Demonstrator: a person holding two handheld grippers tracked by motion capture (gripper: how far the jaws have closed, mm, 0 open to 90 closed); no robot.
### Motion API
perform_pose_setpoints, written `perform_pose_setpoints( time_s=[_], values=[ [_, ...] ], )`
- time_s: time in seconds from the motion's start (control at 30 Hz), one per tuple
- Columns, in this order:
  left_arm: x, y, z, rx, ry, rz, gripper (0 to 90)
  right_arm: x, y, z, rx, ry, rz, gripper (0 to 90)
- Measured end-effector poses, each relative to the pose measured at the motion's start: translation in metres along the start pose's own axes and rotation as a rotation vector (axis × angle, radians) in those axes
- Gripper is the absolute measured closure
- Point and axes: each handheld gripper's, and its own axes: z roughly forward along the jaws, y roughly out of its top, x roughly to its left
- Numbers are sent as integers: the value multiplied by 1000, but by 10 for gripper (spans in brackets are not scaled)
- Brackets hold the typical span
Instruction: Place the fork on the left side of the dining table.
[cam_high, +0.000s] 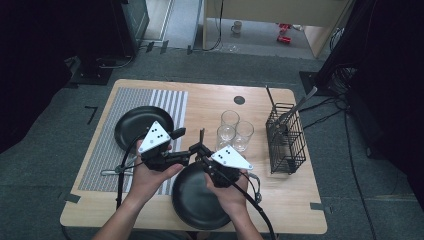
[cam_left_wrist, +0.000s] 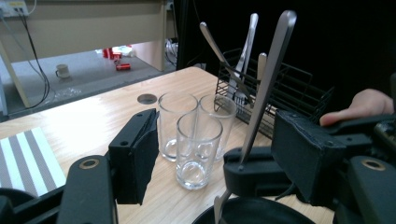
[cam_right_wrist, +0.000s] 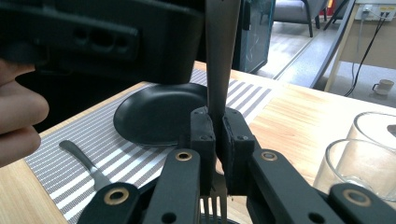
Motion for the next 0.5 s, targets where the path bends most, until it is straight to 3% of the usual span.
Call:
perform_pose_setpoints(
  time_s=[0.23,0.5],
  values=[
    [-3,5,1,-10,-6,10,359,4,-1,2,6,9,-7,853],
    [-4,8,2,-25,3,8,478,9,-1,4,5,20,-13,854]
  ],
)
